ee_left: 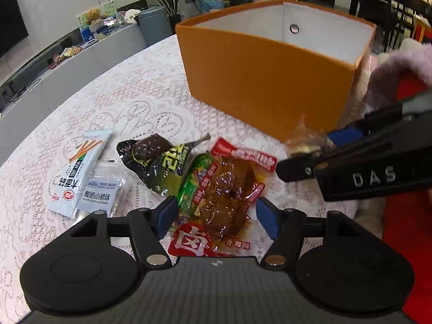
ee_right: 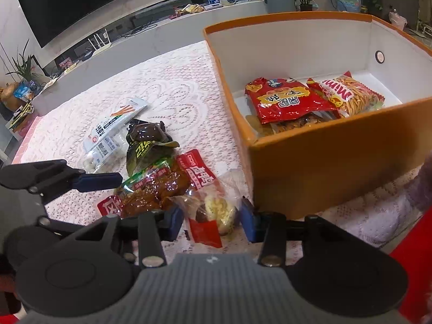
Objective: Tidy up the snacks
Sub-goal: 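Lower the left tool onto the red braised egg pack and close it, then lift the egg pack with the left tool while the right tool carries its bag toward the box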
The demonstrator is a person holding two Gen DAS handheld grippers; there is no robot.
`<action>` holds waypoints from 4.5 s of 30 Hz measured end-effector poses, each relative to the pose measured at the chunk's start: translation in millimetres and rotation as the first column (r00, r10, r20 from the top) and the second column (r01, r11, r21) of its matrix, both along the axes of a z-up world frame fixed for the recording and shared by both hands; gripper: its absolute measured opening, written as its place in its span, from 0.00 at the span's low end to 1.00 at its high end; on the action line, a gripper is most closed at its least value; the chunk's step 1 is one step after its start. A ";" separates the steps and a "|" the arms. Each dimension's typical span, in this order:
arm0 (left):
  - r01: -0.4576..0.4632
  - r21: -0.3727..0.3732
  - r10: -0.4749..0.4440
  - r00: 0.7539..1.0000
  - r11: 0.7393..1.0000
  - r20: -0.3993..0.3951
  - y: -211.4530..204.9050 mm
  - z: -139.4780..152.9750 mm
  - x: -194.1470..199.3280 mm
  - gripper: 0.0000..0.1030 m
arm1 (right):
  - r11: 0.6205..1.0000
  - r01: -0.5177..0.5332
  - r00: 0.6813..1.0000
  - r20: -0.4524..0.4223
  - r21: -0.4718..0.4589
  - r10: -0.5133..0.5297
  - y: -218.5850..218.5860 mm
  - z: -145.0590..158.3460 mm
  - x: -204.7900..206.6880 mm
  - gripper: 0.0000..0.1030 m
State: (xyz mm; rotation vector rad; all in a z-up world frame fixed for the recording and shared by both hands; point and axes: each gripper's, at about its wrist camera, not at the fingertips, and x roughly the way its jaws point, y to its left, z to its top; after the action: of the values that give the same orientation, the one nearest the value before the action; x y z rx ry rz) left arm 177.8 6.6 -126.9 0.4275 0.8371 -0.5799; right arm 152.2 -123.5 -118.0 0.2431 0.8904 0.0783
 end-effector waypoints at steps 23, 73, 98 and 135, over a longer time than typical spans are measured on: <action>-0.138 -0.142 0.113 0.979 0.980 -0.168 14.9 11.4 -11.4 0.77 | 0.999 0.015 1.000 -0.009 0.034 -0.015 -3.4 -2.7 5.7 0.45; -0.186 -0.096 0.180 0.982 0.978 -0.061 37.4 31.3 -25.8 0.34 | 0.958 -0.215 0.976 0.000 0.191 0.219 23.3 -10.7 26.8 0.39; -0.270 -0.056 0.272 0.962 0.961 0.030 21.0 28.1 -33.3 0.16 | 0.962 -0.209 0.976 0.090 0.178 0.196 16.9 3.3 10.8 0.39; -0.297 -0.408 0.330 0.944 0.863 0.010 -52.8 153.6 -26.4 0.16 | 0.974 -0.227 0.963 0.145 -0.005 0.226 -105.4 105.7 15.8 0.38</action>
State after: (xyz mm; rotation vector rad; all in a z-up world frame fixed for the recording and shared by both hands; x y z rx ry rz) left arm 151.4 -46.1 26.7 -0.0660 0.6699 -0.4121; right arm 168.0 -228.9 -12.3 0.1430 0.7701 0.3104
